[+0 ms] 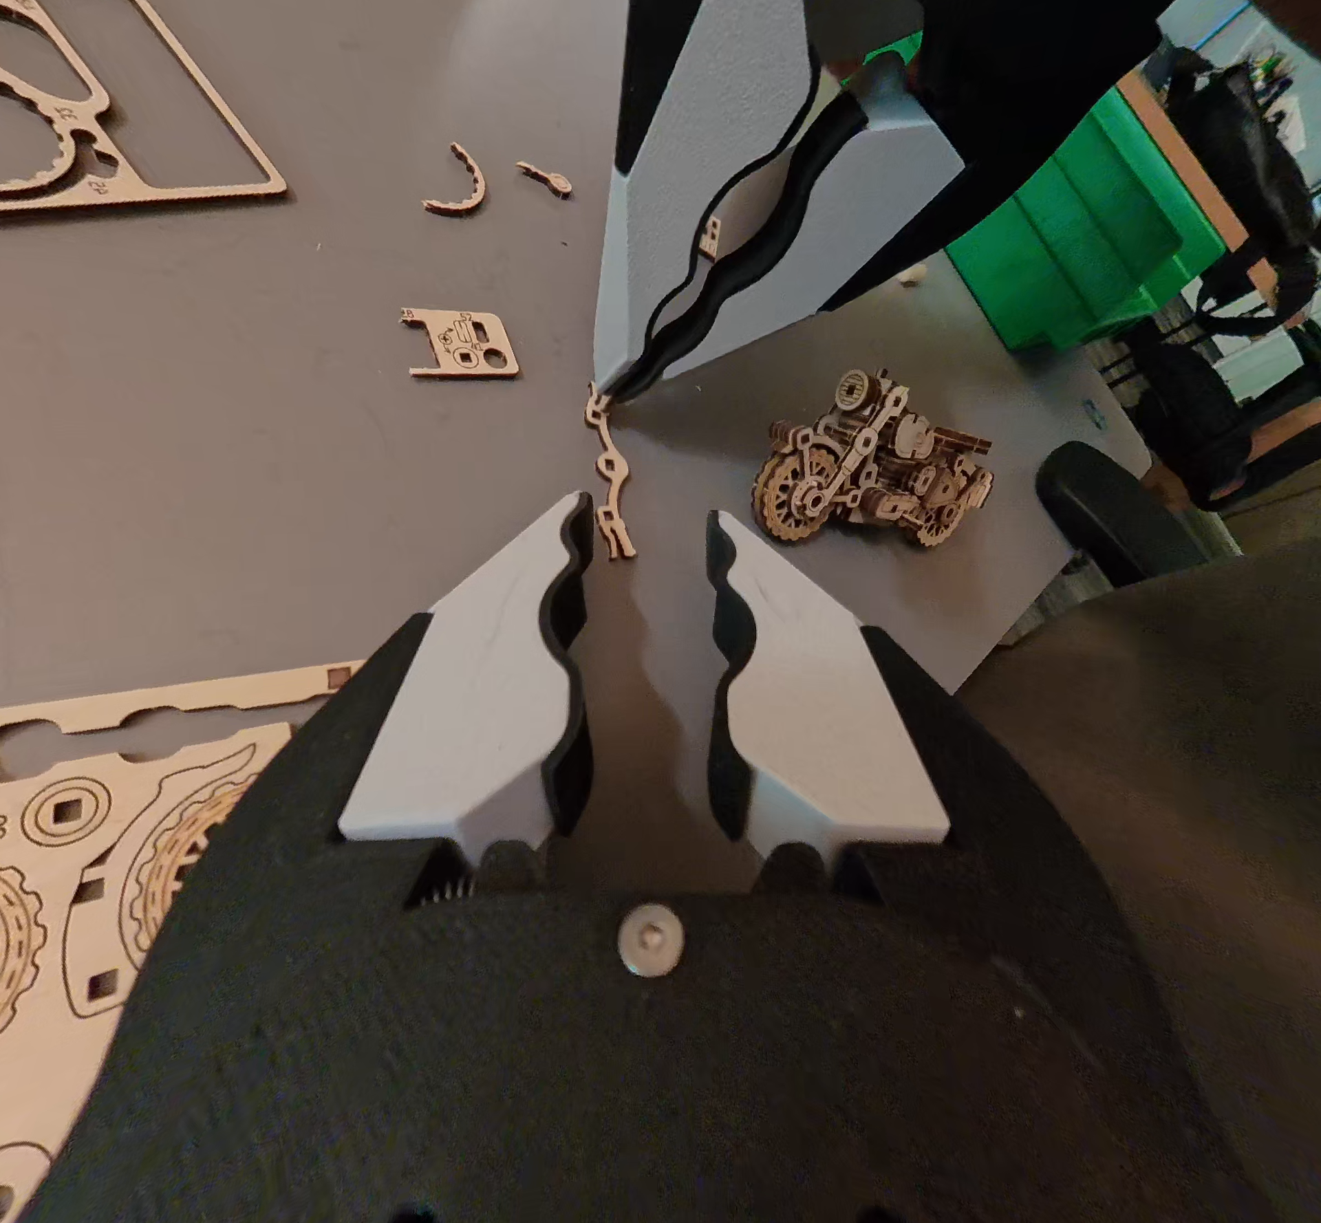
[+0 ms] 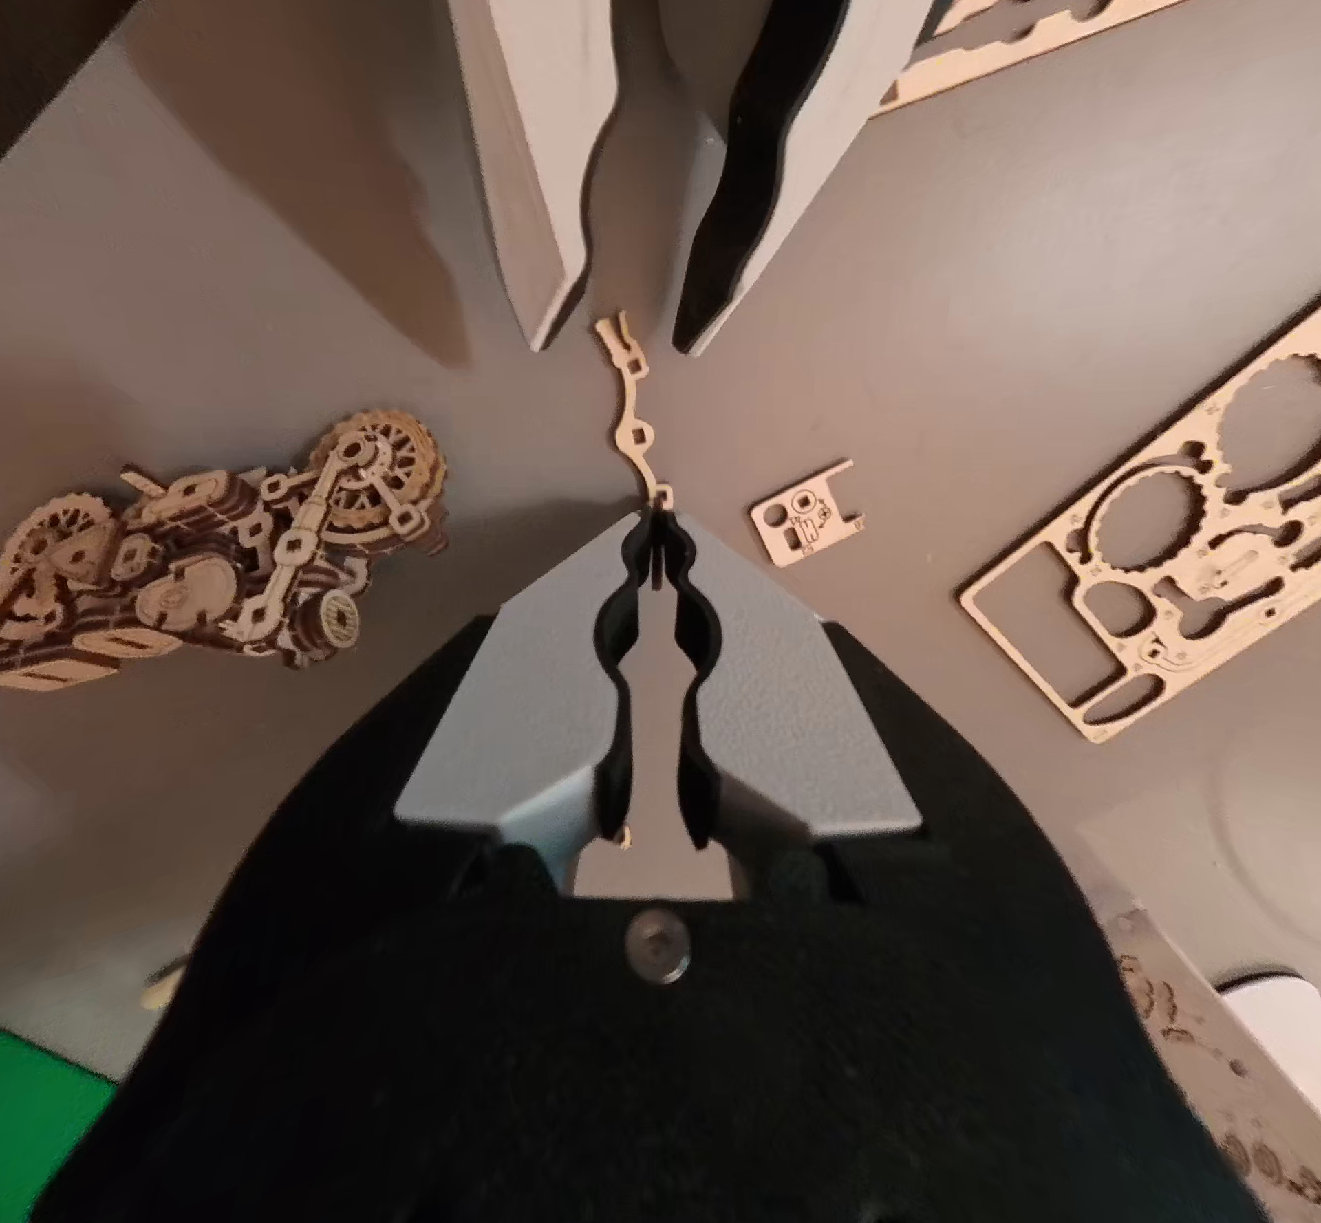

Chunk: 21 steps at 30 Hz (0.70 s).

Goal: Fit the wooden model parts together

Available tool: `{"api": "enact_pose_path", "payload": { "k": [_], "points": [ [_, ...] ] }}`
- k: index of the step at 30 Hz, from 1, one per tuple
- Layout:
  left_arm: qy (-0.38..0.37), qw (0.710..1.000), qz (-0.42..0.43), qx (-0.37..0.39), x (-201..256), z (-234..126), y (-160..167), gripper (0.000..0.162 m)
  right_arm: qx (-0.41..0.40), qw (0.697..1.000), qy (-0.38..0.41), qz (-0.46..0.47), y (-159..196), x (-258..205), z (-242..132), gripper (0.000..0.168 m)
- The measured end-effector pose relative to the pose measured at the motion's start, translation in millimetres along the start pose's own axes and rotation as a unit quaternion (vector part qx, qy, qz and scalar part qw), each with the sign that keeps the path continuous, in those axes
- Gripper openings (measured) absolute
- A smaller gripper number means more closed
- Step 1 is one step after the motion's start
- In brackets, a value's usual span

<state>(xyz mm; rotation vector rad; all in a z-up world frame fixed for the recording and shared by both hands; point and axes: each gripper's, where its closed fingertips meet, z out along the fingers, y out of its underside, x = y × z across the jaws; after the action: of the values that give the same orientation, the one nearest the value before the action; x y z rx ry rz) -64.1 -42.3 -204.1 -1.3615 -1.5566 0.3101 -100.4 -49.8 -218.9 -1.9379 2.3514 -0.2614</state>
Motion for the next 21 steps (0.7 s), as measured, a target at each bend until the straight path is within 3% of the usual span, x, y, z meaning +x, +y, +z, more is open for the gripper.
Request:
{"api": "enact_pose_path", "payload": {
  "k": [1, 13, 21],
  "points": [
    [0.001, 1.000, 0.000, 0.000, 0.2, -0.1, 0.5, 0.030, -0.004, 1.000, -0.002, 0.000, -0.5, 0.3, 1.0, 0.001],
    [0.011, 1.000, -0.010, -0.005, 1.1, -0.3, 2.5, 0.031, -0.027, 0.999, -0.029, 0.006, -0.3, 0.5, 3.2, 0.001],
    [0.012, 1.000, -0.013, -0.006, 0.3, 0.1, 2.2, 0.031, -0.010, 0.998, -0.045, -0.044, 0.4, 0.8, 3.8, 0.001]
  ]
}}
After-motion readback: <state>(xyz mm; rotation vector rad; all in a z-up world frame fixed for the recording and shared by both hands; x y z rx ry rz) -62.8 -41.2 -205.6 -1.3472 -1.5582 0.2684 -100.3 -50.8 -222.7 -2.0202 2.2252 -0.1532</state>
